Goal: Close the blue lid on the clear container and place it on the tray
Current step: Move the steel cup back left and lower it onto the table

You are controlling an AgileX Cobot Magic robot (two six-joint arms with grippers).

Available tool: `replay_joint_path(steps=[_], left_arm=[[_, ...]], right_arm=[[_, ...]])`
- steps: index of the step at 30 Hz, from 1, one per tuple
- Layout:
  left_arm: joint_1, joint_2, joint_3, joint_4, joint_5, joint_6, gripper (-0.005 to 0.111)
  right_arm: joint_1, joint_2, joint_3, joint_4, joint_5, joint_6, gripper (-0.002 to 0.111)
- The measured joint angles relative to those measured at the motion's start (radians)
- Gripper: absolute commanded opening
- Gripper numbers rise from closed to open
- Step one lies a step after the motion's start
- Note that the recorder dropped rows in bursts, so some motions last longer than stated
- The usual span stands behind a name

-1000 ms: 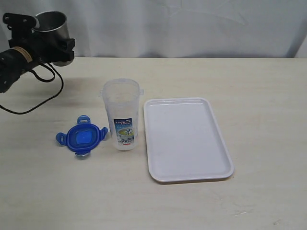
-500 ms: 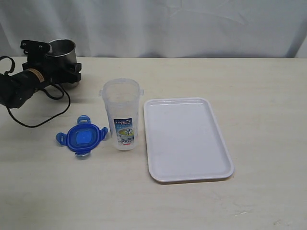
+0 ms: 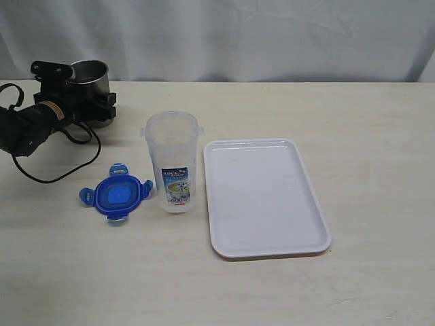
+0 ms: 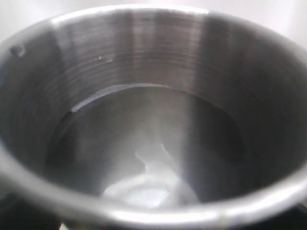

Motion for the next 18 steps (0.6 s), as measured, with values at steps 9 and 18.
replay_joint_path(steps=[9, 18], left_arm=[[0.0, 0.0, -0.004, 0.0, -0.02, -0.015, 0.099], [0.0, -0.002, -0.004, 0.0, 0.041, -0.019, 0.099]], right_arm=[[0.0, 0.0, 0.0, 0.0, 0.0, 0.0, 0.004], [0.0, 0.0, 0.0, 0.0, 0.0, 0.0, 0.004]])
